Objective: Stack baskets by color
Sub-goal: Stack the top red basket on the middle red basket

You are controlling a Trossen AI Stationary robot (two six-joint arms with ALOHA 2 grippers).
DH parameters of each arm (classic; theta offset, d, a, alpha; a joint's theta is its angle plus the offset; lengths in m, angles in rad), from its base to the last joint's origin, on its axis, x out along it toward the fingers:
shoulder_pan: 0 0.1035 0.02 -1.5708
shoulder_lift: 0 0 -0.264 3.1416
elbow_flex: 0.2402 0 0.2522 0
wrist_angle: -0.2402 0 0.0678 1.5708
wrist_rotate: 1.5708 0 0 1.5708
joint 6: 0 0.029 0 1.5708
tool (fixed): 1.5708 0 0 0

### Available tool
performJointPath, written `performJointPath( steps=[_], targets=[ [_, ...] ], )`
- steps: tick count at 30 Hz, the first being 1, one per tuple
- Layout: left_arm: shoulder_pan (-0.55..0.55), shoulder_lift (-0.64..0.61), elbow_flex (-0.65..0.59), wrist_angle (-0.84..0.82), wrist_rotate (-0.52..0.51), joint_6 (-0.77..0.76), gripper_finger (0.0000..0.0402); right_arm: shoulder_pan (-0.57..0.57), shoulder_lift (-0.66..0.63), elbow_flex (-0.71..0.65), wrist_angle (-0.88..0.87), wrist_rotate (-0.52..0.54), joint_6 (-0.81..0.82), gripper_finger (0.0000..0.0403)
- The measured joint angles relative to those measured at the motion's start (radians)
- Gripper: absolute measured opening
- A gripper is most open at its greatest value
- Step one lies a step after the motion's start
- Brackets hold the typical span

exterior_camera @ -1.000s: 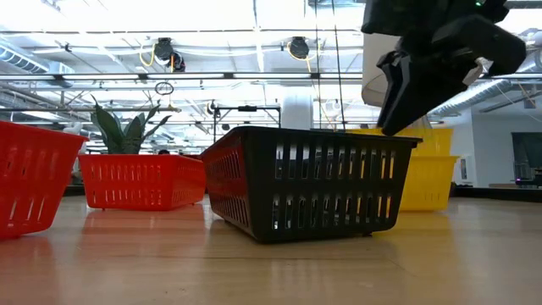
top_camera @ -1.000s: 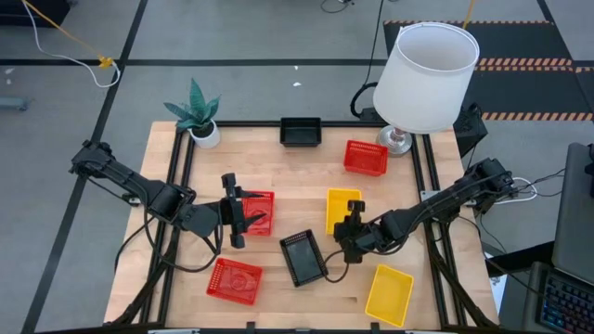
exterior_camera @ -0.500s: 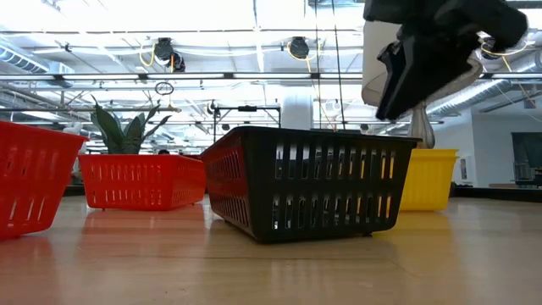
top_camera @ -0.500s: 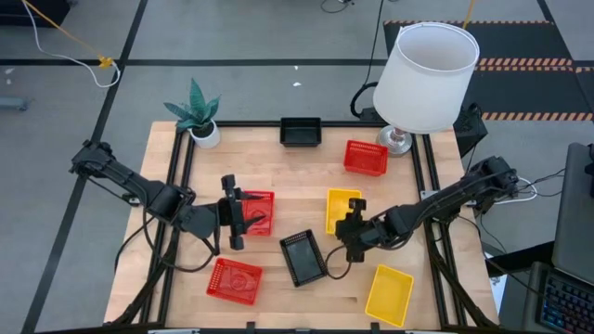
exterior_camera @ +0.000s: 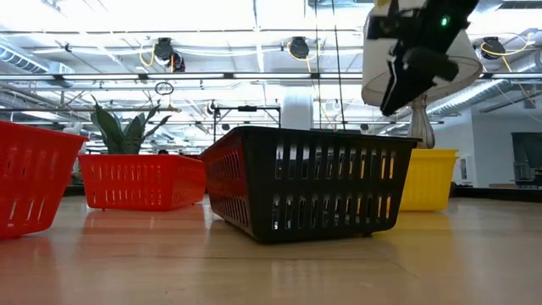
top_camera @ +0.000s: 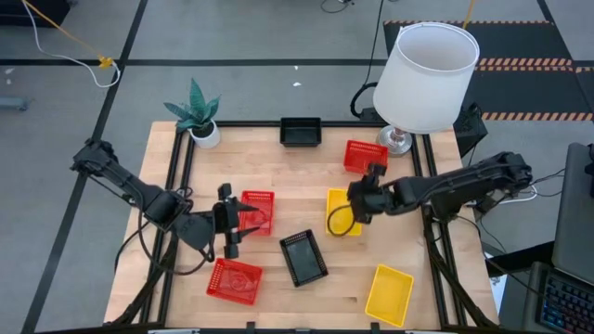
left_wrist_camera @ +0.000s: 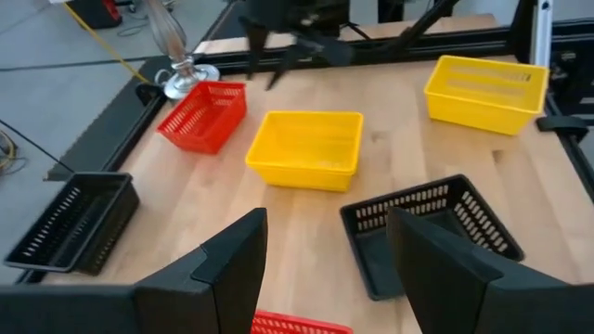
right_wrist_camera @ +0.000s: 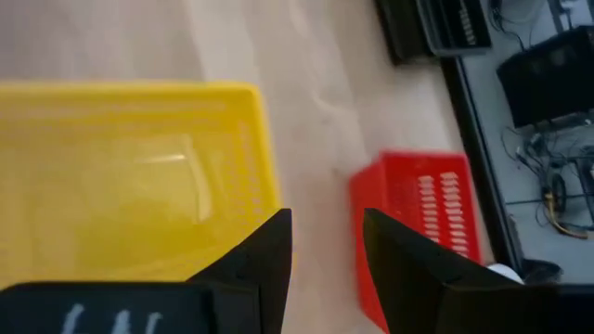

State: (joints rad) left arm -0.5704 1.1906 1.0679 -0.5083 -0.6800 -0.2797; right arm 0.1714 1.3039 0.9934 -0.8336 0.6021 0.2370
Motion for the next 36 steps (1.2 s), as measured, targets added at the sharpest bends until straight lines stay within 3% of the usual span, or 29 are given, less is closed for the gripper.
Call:
performJointPath(
  steps=[5,9,16,25,31,36],
  targets=[
    [-0.022,0.007,0.0,-0.013,0.002,-0.034,0.0225,-0.078,-0.077,-0.104,0.099,0.0,-0.104,0.013],
    [-0.028,0.023,0.0,-0.015,0.0,-0.049,0.0225,-0.139,-0.15,-0.19,0.213,-0.059,-0.226,0.013],
    [-0.028,0.078,0.0,-0.014,-0.001,-0.08,0.0225,-0.27,-0.232,-0.285,0.26,-0.116,-0.349,0.013],
    [-0.029,0.114,0.0,-0.014,0.008,-0.099,0.0225,-0.378,-0.256,-0.39,0.367,-0.237,-0.459,0.0145],
    [-0.028,0.113,0.0,-0.013,0.008,-0.104,0.0225,-0.442,-0.256,-0.441,0.437,-0.24,-0.486,0.0173],
    [-0.028,0.113,0.0,-0.013,0.009,-0.085,0.0225,-0.488,-0.256,-0.479,0.48,-0.242,-0.5,0.0172]
  ],
)
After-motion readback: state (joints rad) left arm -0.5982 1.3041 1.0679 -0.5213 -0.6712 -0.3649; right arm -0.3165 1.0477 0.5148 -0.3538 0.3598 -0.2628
